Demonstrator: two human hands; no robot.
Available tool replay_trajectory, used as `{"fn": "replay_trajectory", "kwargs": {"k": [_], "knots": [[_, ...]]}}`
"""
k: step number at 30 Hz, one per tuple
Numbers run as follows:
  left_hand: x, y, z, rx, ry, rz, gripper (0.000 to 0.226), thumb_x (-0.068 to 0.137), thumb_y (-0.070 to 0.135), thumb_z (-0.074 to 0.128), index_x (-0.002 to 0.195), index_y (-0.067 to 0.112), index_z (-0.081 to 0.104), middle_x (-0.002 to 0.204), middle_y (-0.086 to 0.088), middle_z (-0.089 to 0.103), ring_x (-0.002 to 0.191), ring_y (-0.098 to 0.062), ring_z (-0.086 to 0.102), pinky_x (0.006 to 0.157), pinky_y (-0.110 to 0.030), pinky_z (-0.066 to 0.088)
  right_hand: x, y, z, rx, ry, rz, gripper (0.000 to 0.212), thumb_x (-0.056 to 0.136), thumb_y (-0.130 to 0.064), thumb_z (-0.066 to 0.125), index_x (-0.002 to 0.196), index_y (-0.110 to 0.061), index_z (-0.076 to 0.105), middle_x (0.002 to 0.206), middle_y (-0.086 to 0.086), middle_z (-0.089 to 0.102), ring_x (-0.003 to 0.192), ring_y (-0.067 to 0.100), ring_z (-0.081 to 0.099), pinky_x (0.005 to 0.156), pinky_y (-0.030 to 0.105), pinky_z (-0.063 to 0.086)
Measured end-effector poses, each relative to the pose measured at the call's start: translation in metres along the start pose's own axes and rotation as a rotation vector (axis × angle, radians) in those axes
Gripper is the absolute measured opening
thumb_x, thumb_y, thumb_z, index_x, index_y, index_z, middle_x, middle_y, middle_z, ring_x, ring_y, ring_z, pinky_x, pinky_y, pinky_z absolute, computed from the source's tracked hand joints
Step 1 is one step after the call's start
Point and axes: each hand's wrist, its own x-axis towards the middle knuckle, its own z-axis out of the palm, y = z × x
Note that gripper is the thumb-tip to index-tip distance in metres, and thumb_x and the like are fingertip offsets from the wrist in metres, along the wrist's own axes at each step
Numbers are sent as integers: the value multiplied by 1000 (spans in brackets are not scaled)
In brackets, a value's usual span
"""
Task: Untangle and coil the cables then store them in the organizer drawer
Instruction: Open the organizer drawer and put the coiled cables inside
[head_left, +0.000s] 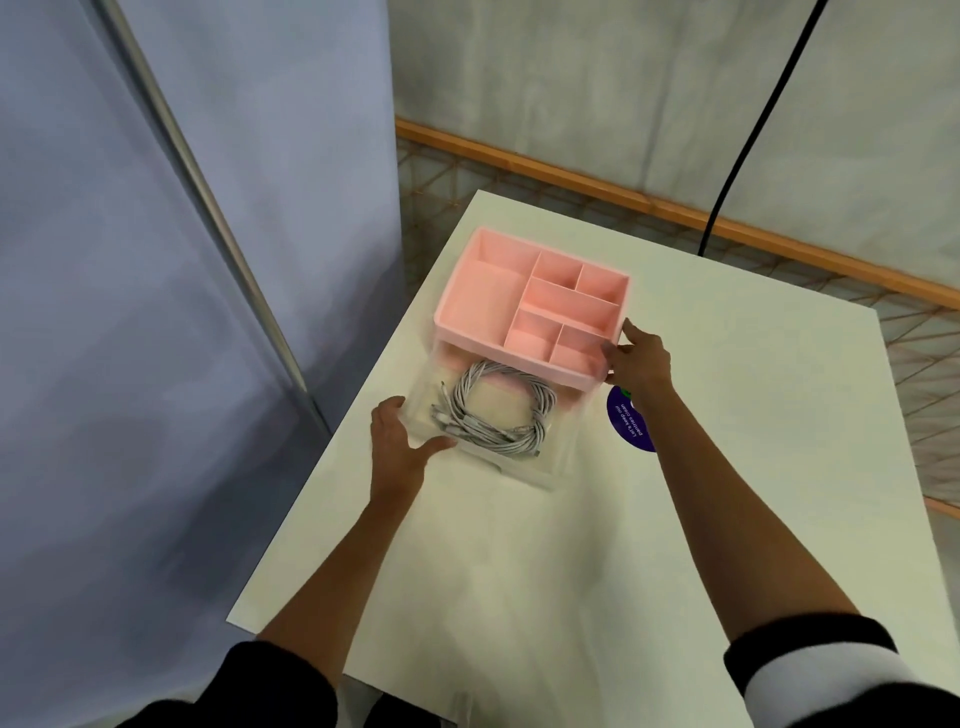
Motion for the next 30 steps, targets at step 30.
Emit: {"fn": "replay_trajectory", "kwargs": {"k": [30], "knots": [[130, 29, 28, 92, -178, 205, 71, 64, 31, 87, 120, 10, 49, 113, -1, 61, 101, -23, 58, 84, -38, 52, -13, 60, 41, -8, 15, -209, 78, 68, -17, 84, 131, -11, 38, 127, 6, 54, 113, 25, 54, 92, 41, 49]]}}
